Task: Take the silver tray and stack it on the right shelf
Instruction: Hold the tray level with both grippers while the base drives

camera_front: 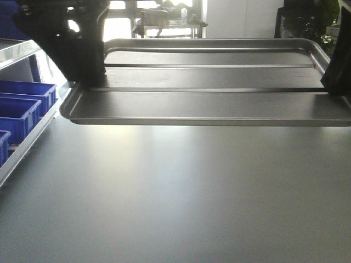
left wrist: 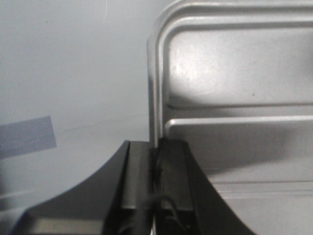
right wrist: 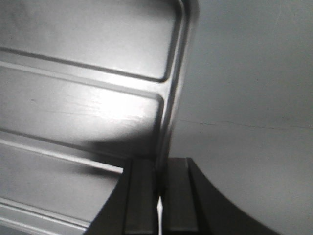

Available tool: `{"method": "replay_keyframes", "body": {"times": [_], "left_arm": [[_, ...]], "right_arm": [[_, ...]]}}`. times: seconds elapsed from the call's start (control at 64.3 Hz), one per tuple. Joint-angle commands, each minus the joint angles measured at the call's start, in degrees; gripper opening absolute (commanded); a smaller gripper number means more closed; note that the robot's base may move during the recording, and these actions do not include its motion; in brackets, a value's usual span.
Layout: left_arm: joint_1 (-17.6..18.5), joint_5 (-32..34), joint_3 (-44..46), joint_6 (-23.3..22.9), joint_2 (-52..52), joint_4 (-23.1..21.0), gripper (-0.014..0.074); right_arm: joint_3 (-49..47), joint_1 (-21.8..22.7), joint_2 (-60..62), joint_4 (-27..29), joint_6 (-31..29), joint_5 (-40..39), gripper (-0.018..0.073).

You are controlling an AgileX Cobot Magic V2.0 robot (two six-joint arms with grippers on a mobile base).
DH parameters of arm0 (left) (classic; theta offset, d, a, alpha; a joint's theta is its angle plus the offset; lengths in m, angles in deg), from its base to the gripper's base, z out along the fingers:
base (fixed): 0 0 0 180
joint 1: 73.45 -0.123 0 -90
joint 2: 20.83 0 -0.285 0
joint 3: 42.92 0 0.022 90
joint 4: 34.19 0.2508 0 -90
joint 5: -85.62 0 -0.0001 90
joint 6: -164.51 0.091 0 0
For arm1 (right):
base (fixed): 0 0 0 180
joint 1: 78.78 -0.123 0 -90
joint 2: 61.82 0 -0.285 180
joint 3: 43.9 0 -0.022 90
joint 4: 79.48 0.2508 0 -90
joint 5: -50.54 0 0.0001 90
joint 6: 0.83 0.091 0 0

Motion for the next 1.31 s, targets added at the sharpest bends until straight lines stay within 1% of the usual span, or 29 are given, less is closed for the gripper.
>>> {"method": "replay_keyframes", "body": {"times": [0.0, 1.01, 1.104, 1.29], "left_arm": [[0.71, 1.33, 1.8, 0.85, 2.38, 1.18, -0.0101], [0.71, 1.32, 1.8, 0.85, 2.28, 1.24, -0.0101], [0.71, 1.32, 1.8, 0.85, 2.17, -0.34, -0.0101], [0.71, 1.32, 1.8, 0.85, 2.07, -0.21, -0.0101]], "right_arm": [[-1.47, -0.24, 1.55, -1.41, -1.65, -3.19, 0.0057], [-1.47, -0.24, 1.55, -1.41, -1.65, -3.25, 0.0057], [-1.47, -0.24, 1.55, -1.41, -1.65, -3.25, 0.0057], [-1.47, -0.24, 1.55, -1.41, -1.65, -3.25, 0.0057]]}}
